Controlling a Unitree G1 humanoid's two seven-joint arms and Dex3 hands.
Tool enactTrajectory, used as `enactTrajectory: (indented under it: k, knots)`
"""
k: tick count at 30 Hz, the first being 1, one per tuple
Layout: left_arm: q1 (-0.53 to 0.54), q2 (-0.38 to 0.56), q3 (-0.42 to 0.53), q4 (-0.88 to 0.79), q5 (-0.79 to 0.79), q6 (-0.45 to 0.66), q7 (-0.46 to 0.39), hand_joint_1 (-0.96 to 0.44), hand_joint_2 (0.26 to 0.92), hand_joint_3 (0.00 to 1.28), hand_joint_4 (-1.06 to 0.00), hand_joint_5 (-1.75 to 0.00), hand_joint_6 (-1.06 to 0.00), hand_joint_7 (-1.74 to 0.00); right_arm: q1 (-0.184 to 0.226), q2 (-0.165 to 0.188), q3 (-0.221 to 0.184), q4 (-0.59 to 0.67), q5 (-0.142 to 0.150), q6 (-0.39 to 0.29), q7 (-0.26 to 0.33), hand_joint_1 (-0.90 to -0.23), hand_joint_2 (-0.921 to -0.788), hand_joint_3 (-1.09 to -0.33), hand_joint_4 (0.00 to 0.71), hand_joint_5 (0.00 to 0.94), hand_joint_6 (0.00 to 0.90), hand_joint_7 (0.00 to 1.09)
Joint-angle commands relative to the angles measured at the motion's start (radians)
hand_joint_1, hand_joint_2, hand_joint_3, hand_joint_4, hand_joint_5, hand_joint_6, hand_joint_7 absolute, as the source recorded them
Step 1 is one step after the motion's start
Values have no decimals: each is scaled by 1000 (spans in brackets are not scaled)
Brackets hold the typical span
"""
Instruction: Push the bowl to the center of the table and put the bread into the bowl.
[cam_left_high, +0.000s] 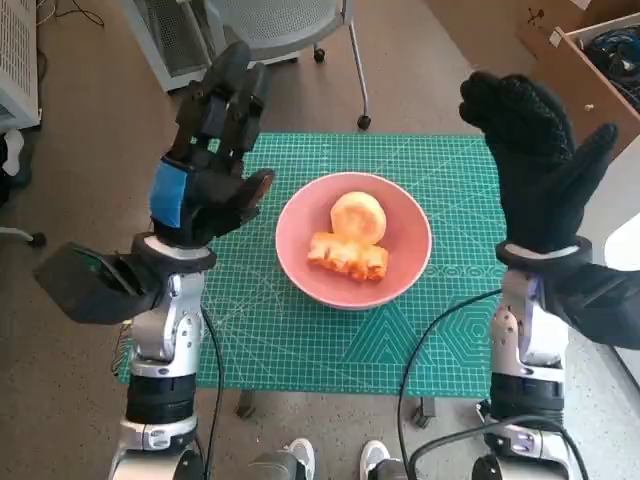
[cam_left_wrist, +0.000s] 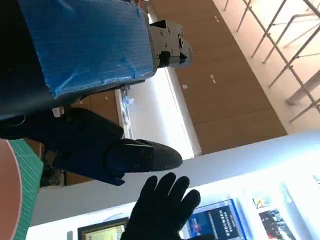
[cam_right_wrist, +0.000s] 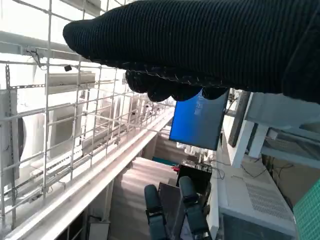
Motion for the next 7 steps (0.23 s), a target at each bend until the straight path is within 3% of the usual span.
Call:
enactTrajectory:
  k: [1,7]
  knots:
    - [7,-8,2,-20,-12,5,8,-601,920,319,-22,-27,1,-399,-3,-19,3,-6,-17,16,-9,-553,-921,-529,358,4,240,444]
    - [3,-7,1,-23,-5,4,14,-600,920,317,-19,-28,1,-414,-8,-29,5,-12,-21,22,-18,-547,-921,-529,355,2,245,438]
